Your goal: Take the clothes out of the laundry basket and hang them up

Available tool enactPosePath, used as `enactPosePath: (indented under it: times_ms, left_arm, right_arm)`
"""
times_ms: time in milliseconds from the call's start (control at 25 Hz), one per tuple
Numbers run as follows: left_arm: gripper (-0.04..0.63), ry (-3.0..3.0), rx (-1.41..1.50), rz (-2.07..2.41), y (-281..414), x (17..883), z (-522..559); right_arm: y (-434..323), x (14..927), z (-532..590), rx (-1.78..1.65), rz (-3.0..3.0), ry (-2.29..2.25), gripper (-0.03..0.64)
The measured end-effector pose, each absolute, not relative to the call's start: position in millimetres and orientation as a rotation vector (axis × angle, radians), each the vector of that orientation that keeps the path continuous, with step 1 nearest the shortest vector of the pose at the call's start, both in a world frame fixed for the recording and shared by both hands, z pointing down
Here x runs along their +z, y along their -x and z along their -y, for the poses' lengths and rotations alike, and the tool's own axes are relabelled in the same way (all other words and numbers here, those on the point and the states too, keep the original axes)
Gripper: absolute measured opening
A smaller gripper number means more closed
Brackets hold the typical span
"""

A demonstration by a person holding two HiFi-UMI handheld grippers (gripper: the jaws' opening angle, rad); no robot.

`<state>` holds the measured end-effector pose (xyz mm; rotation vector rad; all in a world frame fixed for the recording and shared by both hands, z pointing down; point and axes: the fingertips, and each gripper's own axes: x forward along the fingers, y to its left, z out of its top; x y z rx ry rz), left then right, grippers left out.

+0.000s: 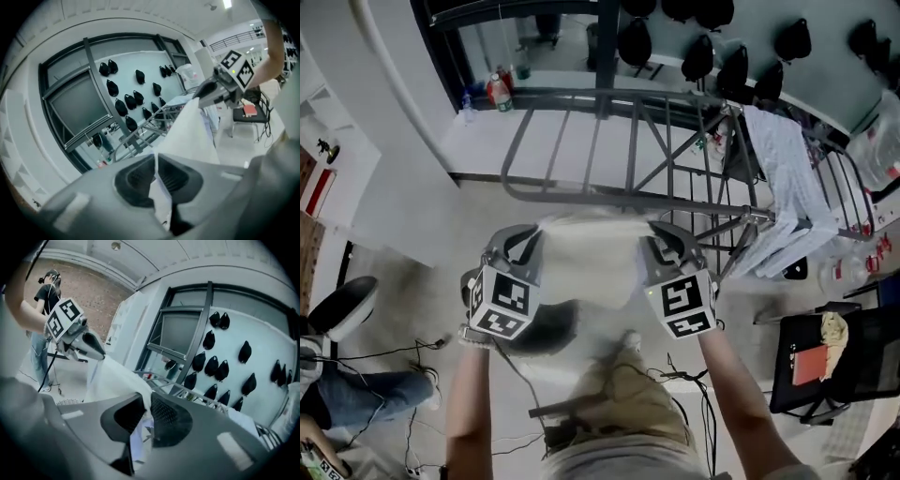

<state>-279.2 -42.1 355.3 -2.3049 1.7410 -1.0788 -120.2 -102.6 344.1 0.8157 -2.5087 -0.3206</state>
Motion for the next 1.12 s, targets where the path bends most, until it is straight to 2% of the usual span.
enactPosePath:
  times_ms: [280, 640, 1000, 1120]
  left_arm:
    - [0.021, 2.372, -1.014, -1.608, 225, 335, 83]
    - [0.029, 2.408, -1.016, -1.458, 165, 337, 135]
    - [0.111, 2.515, -1.189, -1.352, 119, 393, 165]
    - [0.157, 2.543, -1.221, -1.354, 104, 409, 173]
  right_arm:
    - [89, 252, 148, -0.519, 2.52, -0.932, 0.043]
    - [62, 194, 201, -0.651, 2.531, -0.991, 0.043]
    - [30, 175, 238, -0.678, 2.551, -1.004, 0.042]
    - [17, 169, 245, -0.695, 2.56, -0.998, 0.042]
